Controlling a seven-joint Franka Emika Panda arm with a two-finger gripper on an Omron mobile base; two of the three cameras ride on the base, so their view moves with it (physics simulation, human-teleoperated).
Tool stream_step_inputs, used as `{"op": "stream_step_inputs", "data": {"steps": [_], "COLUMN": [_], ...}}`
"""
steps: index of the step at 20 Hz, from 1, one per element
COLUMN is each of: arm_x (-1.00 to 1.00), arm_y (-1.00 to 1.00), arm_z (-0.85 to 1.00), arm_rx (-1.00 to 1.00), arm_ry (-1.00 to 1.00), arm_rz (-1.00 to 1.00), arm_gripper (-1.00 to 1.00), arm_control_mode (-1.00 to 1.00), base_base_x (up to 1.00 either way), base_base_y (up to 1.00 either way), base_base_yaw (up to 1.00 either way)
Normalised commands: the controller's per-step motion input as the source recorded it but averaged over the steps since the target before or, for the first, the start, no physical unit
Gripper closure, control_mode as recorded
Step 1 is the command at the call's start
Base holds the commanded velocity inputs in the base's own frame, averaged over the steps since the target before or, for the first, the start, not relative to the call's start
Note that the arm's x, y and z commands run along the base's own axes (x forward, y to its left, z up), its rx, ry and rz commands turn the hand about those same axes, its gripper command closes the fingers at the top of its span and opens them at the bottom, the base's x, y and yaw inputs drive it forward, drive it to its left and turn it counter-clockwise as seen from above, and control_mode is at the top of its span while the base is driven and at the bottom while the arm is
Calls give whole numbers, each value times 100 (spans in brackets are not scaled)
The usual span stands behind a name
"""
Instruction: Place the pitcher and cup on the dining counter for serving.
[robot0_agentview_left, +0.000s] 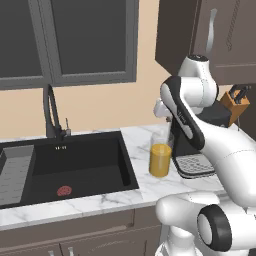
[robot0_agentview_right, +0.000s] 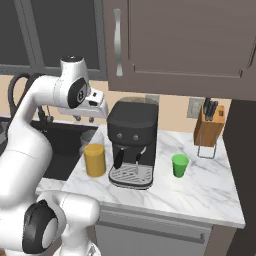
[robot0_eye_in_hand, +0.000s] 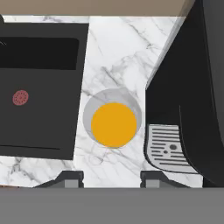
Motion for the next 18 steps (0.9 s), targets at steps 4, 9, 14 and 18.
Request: {"op": "stream_step_inputs", "data": {"steps": [4, 9, 14, 18], "arm_x": [-22, -60, -18, 6], "arm_y": [7, 47, 39, 1], "arm_z": [0, -29, -62, -71], "arm_rx": [-1, 0, 0, -5], "arm_ry": [-1, 0, 2, 11], "arm_rz": [1, -10, -36, -39], "arm_gripper": [-100, -100, -100, -100], "arm_control_mode": [-100, -100, -100, -100], "base_base_x": [0, 0, 0, 0], "base_base_y": [0, 0, 0, 0], "base_base_yaw": [0, 0, 0, 0]}}
